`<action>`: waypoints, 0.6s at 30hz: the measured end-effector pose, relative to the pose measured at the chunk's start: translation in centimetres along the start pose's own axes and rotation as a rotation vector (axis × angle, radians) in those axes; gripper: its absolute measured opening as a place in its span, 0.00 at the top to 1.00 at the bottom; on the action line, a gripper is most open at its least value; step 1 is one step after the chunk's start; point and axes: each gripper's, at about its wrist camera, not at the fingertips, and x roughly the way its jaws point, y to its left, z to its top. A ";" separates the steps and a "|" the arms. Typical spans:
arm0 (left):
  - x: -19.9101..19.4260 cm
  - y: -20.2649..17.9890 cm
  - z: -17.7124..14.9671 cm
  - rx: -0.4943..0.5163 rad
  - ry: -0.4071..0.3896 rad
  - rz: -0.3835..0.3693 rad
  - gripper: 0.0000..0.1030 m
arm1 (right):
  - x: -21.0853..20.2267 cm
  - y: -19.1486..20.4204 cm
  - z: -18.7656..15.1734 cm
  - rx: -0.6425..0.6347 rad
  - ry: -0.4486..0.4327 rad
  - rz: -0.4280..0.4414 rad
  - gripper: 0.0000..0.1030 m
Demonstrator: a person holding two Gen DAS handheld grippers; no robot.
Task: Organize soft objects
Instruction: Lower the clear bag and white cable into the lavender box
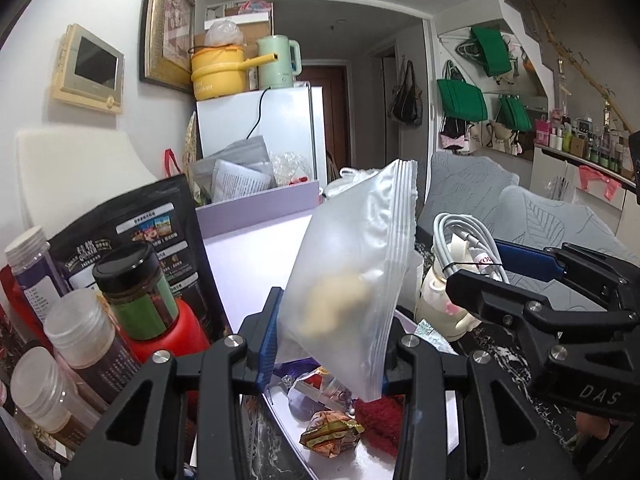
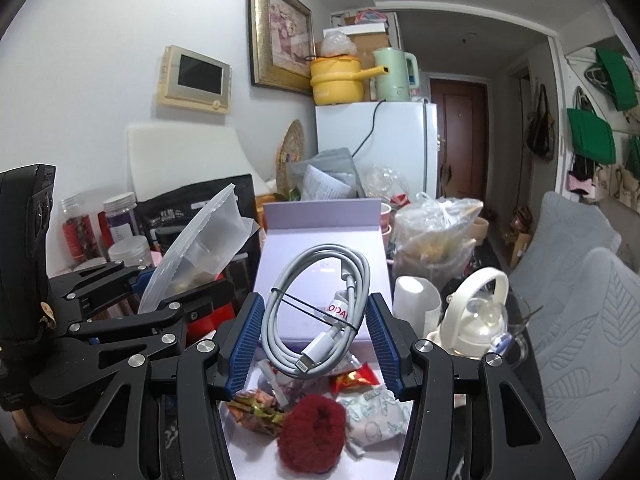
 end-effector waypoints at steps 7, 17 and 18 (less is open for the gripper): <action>2.4 -0.3 -0.8 0.004 0.045 0.003 0.64 | 2.4 -1.3 -0.9 0.022 0.063 0.002 0.49; 5.5 -0.1 -2.1 -0.003 0.110 0.019 0.64 | 4.7 -2.1 -2.2 0.015 0.135 -0.034 0.49; 5.9 -0.1 -2.2 -0.005 0.121 0.022 0.64 | 4.9 -2.2 -2.3 0.018 0.141 -0.033 0.49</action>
